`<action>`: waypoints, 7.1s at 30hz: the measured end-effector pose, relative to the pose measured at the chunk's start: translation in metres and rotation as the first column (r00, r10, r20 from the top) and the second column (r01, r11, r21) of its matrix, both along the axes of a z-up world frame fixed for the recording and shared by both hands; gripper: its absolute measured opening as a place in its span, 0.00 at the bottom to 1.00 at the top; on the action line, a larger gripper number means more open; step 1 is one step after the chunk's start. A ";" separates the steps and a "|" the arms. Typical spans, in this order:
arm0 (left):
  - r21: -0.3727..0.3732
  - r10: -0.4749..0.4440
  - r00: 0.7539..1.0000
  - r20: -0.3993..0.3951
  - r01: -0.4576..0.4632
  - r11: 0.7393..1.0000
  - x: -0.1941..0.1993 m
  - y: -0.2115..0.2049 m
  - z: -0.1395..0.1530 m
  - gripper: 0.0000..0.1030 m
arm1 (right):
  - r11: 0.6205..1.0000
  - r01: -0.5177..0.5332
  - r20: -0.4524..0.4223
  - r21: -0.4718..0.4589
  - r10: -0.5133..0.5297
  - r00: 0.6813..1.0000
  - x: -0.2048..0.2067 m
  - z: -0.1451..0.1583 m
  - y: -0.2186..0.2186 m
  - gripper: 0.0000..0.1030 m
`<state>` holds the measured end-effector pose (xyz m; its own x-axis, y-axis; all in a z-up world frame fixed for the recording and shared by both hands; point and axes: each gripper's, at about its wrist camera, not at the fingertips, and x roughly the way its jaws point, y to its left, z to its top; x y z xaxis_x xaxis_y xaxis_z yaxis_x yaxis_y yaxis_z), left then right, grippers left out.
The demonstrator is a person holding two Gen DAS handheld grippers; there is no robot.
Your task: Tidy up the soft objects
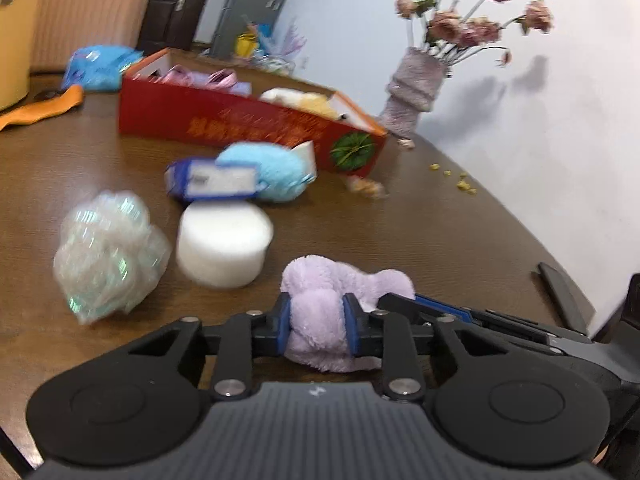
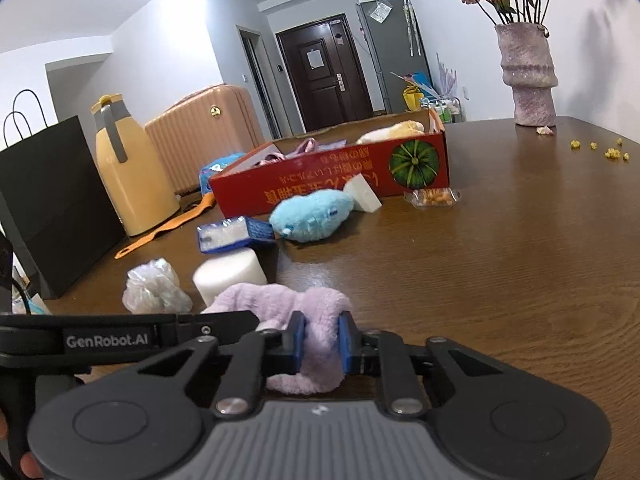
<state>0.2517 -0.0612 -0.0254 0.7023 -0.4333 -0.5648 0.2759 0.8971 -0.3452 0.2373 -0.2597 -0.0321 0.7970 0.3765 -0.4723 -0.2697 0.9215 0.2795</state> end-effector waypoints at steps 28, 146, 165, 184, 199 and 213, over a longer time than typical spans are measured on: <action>0.018 0.088 0.969 -0.229 -0.086 0.996 0.370 0.012 0.019 0.37 | 0.961 0.024 -0.242 -0.276 -0.094 0.966 0.390 0.031 0.046 0.18; -0.269 -0.093 0.995 -0.039 0.079 0.960 0.106 0.056 0.068 0.34 | 0.940 -0.025 -0.022 0.341 0.035 0.999 0.075 0.049 -0.008 0.28; -0.288 -0.106 0.994 0.020 0.108 0.952 0.081 0.026 0.087 0.33 | 0.947 -0.015 0.044 0.321 0.001 0.999 0.048 0.075 -0.041 0.28; -0.084 0.038 0.979 -0.200 -0.055 0.995 0.305 0.036 0.029 0.34 | 0.985 0.020 -0.297 0.172 0.033 0.954 0.317 0.042 0.012 0.24; 0.023 0.059 0.997 -0.045 -0.058 0.998 0.260 0.063 0.079 0.43 | 0.997 -0.052 -0.214 0.051 0.062 0.975 0.291 0.089 0.023 0.37; 0.204 0.219 0.898 0.383 -0.313 0.928 0.013 0.093 0.107 0.92 | 0.984 -0.001 0.256 -0.178 0.048 0.966 0.065 0.144 -0.007 0.73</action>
<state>0.2645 0.0319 0.0814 0.9413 -0.0771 -0.3286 0.0737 0.9970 -0.0227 0.3023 -0.2664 0.1124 0.8919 0.3273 -0.3120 -0.3343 0.9419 0.0325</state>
